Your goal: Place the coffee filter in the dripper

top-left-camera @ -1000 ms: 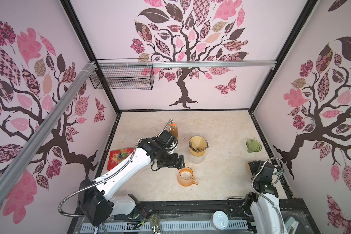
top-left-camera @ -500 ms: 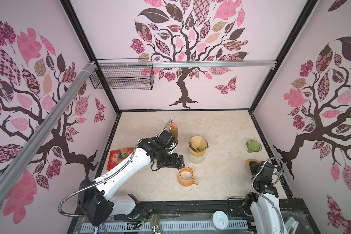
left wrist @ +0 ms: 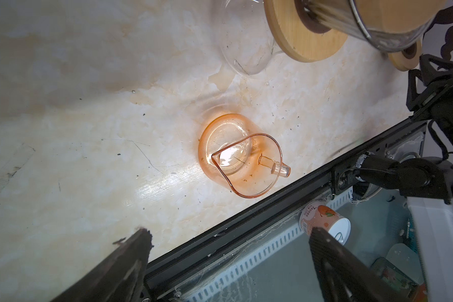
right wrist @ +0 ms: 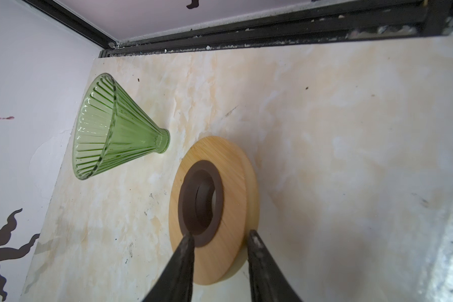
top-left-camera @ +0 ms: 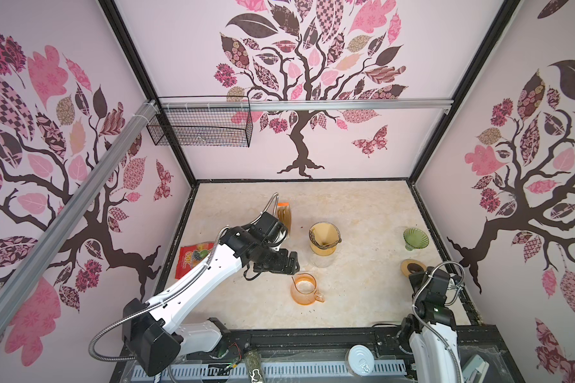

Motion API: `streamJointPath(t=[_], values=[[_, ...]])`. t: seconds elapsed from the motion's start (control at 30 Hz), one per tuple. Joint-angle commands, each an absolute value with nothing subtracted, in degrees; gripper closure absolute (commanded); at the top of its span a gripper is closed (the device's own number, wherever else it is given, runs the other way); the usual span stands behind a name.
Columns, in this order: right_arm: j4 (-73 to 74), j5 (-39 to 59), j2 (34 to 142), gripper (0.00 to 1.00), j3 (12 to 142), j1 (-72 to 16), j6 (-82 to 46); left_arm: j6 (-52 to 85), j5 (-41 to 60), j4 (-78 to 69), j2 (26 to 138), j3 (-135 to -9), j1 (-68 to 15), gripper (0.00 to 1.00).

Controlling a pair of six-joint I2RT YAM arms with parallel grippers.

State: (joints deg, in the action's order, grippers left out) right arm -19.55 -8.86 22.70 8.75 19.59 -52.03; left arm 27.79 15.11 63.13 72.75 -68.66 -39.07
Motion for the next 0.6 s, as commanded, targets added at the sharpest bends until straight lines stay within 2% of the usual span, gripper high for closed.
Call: streamJointPath(t=[0.0, 0.17, 0.57], values=[[-21.88, -7.05, 22.14, 0.69, 12.07, 19.68, -51.4, 26.19, 13.23, 63.11, 70.48, -69.65, -38.75, 0.02], [-23.34, -4.2, 22.08, 0.79, 12.83, 19.69, -51.15, 25.48, 12.51, 62.58, 69.13, -69.42, -38.69, 0.02], [-26.89, 1.86, 20.16, 0.9, 14.82, 19.66, -50.26, 24.52, 11.54, 61.51, 66.73, -69.17, -38.59, 0.02]])
